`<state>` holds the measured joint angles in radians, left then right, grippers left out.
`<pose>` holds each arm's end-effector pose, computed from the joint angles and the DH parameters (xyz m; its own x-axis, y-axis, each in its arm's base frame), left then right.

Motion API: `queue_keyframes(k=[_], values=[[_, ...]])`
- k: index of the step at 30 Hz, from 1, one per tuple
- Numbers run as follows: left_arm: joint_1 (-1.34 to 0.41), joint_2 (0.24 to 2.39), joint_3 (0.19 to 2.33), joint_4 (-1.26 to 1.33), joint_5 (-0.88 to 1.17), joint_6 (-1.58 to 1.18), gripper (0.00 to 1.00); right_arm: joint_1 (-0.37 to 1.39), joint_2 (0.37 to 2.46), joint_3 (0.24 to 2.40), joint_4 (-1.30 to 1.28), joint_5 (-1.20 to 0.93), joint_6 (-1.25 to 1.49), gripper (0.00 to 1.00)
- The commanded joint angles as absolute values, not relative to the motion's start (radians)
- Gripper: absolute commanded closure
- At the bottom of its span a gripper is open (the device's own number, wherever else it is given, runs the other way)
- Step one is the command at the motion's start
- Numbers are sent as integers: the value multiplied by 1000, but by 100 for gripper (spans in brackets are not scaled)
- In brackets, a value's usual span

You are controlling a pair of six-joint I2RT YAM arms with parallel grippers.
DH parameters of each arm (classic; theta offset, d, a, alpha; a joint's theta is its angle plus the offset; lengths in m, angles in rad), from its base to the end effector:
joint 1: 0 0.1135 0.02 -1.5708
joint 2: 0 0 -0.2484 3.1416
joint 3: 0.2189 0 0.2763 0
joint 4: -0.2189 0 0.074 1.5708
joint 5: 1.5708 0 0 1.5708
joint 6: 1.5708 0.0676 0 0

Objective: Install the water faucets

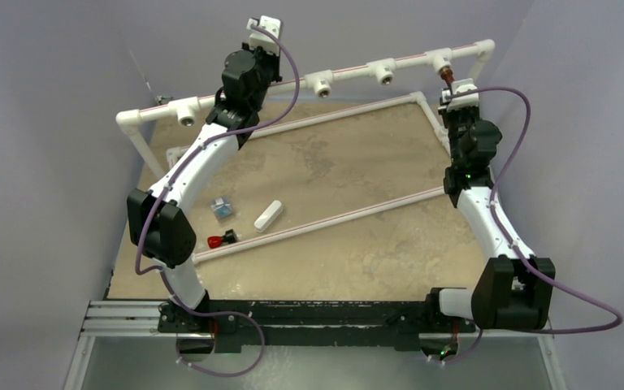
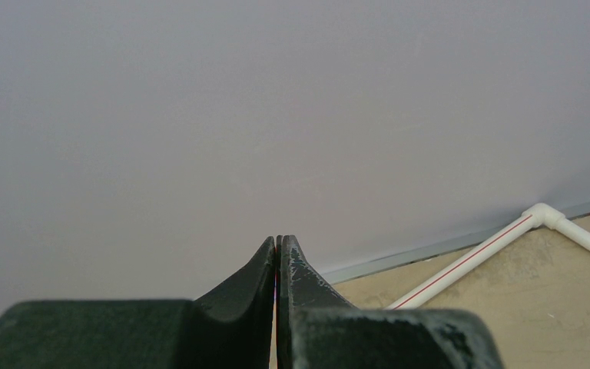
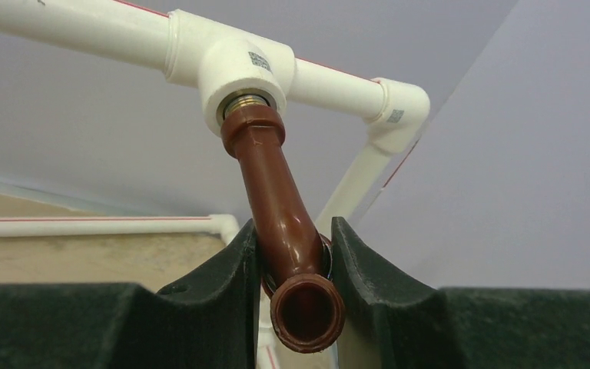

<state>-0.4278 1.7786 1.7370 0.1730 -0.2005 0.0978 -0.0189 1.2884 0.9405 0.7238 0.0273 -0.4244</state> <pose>0.4444 -0.1878 0.4237 0.1408 0.0410 -0.9892 0.2142 0.9742 0.0708 0.3564 -0.0086 0.3685 0.3162 -0.4177 -0.8518 0.1915 0.9075 -0.3739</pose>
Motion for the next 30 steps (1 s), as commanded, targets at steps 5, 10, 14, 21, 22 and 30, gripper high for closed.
queue_keyframes(k=[5,10,14,21,22,30], values=[[-443,1824,1704,44,-172,108,100,-89,1248,1077,693,-88,82,100],[-443,1820,1706,44,-175,112,100,-119,1252,1108,647,-138,219,100],[-442,1818,1707,42,-175,112,100,-120,1247,1121,634,-173,296,100],[-443,1812,1708,41,-177,116,100,-125,1244,1150,592,-196,416,100],[-443,1810,1709,41,-177,118,100,-127,1243,1151,588,-202,452,100],[-443,1797,1716,35,-183,119,100,-128,1263,1152,599,-242,828,100]])
